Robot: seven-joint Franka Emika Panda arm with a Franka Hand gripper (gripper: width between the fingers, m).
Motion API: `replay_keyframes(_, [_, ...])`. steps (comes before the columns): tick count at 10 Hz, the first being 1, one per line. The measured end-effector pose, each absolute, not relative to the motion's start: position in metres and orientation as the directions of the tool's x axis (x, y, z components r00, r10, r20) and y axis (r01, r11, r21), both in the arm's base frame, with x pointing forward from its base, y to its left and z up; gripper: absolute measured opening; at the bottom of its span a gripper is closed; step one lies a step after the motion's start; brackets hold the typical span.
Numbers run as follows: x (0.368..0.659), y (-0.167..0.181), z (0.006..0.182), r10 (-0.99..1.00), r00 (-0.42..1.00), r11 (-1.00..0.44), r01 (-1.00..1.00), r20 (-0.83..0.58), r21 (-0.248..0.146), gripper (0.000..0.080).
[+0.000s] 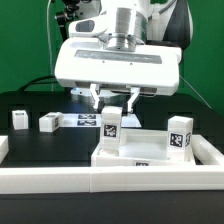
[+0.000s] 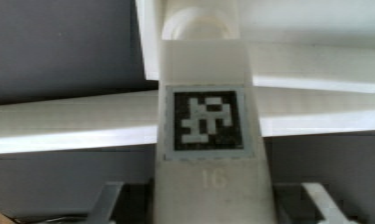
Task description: Assemble square table
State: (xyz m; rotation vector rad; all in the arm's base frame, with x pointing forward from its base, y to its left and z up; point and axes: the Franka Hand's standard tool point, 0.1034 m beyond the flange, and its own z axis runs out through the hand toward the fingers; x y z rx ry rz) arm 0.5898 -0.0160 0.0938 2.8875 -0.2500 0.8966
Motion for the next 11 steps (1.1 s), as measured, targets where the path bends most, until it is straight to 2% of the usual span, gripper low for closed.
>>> replay_keyframes(1, [0.5882,-0.0157,0.091,-0.127,0.82,-0.981,-0.188,0.558,0.053,0.029])
replay_keyframes(3, [0.5879,-0.0159,0.0904,-0.127,0.821,-0.981,-0.188,0.556,0.053,0.0599])
replay_keyframes(4, [0.5878,-0.0159,0.0901,-0.127,0.822,-0.981,-0.188,0.556,0.054,0.0599])
replay_keyframes(6, [0.5876,-0.0159,0.0897,-0.127,0.822,-0.981,-0.188,0.555,0.054,0.0647])
replay_keyframes(9, [0.5872,-0.0155,0.0895,-0.129,0.826,-0.981,-0.188,0.549,0.052,0.0649])
replay_keyframes(11, [0.59,-0.0137,0.0985,-0.138,0.826,-0.981,-0.189,0.546,0.039,0.0649])
